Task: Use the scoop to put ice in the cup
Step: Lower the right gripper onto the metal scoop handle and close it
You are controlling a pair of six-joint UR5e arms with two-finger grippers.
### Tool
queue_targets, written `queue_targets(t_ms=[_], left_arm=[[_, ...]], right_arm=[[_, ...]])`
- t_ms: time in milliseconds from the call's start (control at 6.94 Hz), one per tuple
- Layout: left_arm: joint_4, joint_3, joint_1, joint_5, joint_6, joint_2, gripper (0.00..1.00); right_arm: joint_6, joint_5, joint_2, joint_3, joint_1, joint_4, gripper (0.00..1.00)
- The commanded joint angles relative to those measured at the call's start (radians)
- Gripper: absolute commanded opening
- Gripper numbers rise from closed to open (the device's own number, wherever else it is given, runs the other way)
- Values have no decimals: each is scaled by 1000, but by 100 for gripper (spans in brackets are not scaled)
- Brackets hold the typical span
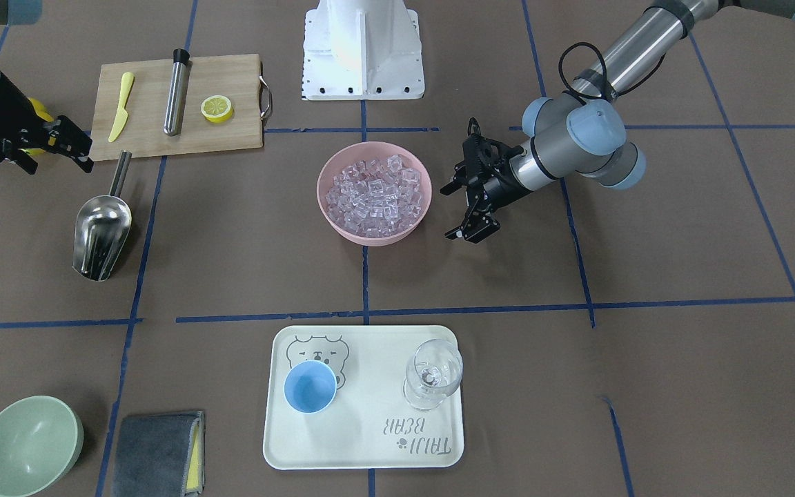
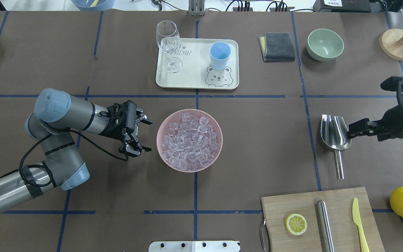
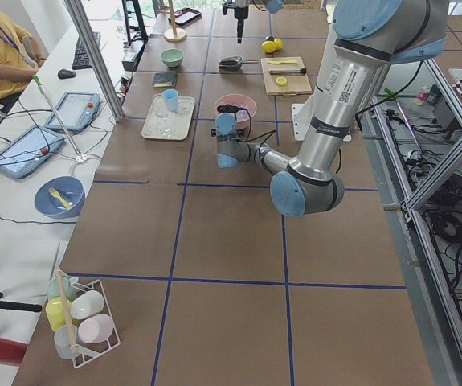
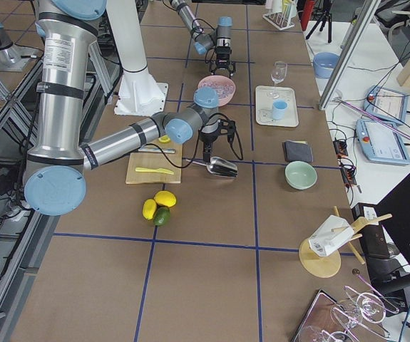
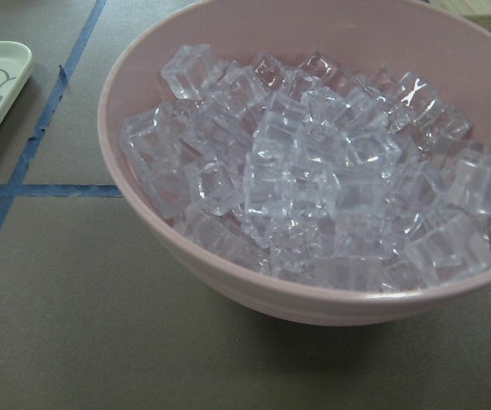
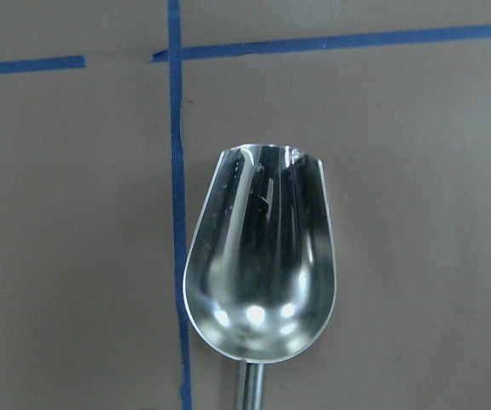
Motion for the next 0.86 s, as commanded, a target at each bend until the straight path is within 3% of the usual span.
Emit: queue_targets(t_ms=[0, 576, 721], left_arm=[[0, 0, 0, 1, 0, -1, 100], [0, 6, 6, 1, 1, -4, 100], [0, 6, 6, 1, 1, -4, 100]], right_arm=[[228, -139, -46, -9, -164, 105, 100], [339, -267, -40, -62, -318, 108, 90], [327, -269, -33, -61, -320, 108, 79]])
